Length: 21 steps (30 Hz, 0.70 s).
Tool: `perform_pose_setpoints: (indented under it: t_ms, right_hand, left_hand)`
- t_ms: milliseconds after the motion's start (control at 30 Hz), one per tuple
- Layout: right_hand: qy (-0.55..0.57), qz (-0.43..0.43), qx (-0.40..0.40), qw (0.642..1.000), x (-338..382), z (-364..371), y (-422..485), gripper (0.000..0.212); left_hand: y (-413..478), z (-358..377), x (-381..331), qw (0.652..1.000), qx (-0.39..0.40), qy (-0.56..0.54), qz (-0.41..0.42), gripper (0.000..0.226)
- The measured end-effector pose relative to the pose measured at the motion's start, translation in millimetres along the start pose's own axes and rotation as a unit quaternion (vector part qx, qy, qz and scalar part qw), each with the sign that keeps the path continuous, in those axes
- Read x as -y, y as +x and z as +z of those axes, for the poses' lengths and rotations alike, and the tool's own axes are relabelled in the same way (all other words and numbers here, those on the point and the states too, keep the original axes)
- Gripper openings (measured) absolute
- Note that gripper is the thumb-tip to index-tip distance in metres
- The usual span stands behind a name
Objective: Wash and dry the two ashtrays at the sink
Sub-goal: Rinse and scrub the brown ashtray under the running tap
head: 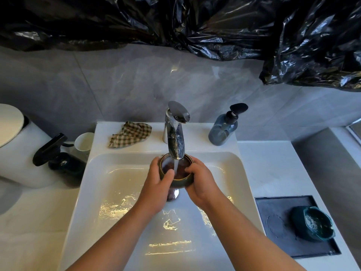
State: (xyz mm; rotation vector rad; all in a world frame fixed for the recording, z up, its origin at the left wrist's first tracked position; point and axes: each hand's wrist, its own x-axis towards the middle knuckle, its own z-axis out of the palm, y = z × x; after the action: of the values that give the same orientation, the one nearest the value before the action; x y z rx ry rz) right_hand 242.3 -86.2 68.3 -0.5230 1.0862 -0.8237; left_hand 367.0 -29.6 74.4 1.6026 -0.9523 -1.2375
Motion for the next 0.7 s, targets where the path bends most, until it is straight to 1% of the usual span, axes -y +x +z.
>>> perform_pose_setpoints:
  t_ms: [33,67,133,233,333,467,533,600,700]
  right_hand:
    - [-0.014,-0.008,0.002,1.000,0,0,-1,0.046]
    - [-0.032,-0.013,0.003,0.999,0,0,-3,0.046]
    - [-0.081,-0.023,0.001,0.996,1,0,-5,0.043]
    - [-0.189,-0.043,0.021,0.981,3,0,-8,0.047]
    - [-0.257,-0.054,0.065,0.963,4,-2,-14,0.035]
    - [-0.275,-0.066,0.095,0.954,8,-5,-21,0.042]
    - [-0.280,-0.076,0.101,0.952,9,-5,-23,0.042]
    - [-0.281,-0.087,0.103,0.950,8,-6,-24,0.039]
    - [-0.297,-0.099,0.101,0.944,9,-5,-27,0.045]
  left_hand:
    - [0,0,-1,0.996,0.004,-0.070,-0.056,0.043]
    - [2,-2,0,0.989,0.006,-0.113,-0.090,0.042]
    - [4,-8,1,0.979,0.008,-0.170,-0.114,0.029]
    - [3,-16,0,0.967,0.007,-0.220,-0.129,0.027]
    - [3,-21,0,0.963,0.016,-0.227,-0.142,0.033]
    - [7,-22,2,0.967,0.040,-0.190,-0.167,0.040]
    - [9,-21,2,0.966,0.052,-0.179,-0.178,0.042]
    - [10,-20,0,0.964,0.064,-0.175,-0.190,0.040]
    - [10,-19,-3,0.959,0.076,-0.170,-0.212,0.038]
